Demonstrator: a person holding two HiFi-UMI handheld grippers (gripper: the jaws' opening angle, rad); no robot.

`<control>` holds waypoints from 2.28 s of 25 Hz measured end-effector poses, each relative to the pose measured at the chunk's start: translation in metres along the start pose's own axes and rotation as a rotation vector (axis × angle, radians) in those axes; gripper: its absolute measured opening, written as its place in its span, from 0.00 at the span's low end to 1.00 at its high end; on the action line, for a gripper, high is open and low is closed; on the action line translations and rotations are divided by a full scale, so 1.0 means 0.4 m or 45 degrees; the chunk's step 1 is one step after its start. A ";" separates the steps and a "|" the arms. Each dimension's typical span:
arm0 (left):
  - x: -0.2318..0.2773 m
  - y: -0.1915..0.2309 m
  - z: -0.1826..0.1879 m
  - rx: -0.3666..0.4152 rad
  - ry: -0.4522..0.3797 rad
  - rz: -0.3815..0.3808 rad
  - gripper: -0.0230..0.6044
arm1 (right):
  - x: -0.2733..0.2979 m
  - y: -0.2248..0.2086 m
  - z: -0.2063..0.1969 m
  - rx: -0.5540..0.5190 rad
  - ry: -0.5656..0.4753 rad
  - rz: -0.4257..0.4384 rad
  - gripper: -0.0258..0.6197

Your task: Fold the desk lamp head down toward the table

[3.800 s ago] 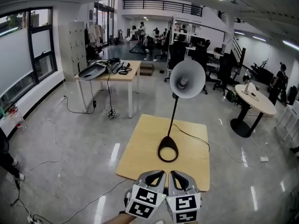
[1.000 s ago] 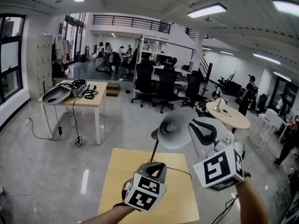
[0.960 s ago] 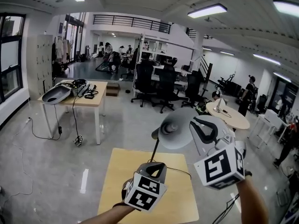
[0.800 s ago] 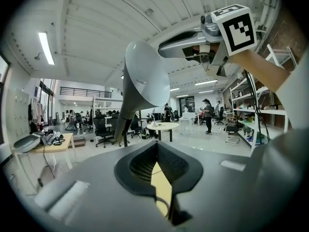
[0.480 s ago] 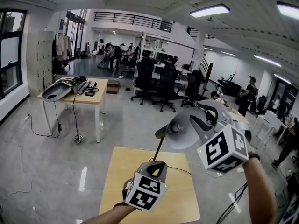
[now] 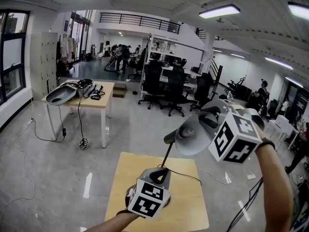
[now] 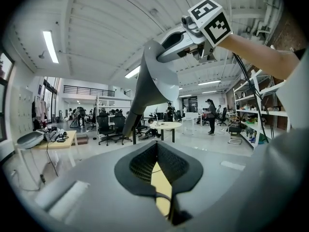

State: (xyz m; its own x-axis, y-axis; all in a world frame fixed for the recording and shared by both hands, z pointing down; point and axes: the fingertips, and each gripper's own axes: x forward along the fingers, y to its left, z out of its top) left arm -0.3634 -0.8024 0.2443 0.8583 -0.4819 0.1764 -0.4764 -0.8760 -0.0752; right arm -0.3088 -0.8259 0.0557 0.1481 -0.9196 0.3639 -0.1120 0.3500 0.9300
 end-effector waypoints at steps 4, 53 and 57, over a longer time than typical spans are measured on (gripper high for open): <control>0.004 0.019 -0.046 -0.011 0.001 0.013 0.07 | 0.022 0.034 0.007 0.021 -0.005 0.001 0.16; 0.252 -0.265 -0.236 -0.070 0.043 0.028 0.07 | -0.018 0.389 -0.302 0.150 -0.025 -0.385 0.11; 0.307 -0.335 -0.224 -0.073 0.050 0.028 0.07 | -0.035 0.406 -0.377 0.139 -0.042 -0.401 0.10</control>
State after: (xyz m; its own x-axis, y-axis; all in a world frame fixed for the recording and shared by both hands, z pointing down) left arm -0.2114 -0.7425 0.3638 0.8397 -0.4992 0.2140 -0.5065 -0.8619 -0.0235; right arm -0.1810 -0.7294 0.2093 0.1603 -0.9855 0.0555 -0.1707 0.0277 0.9849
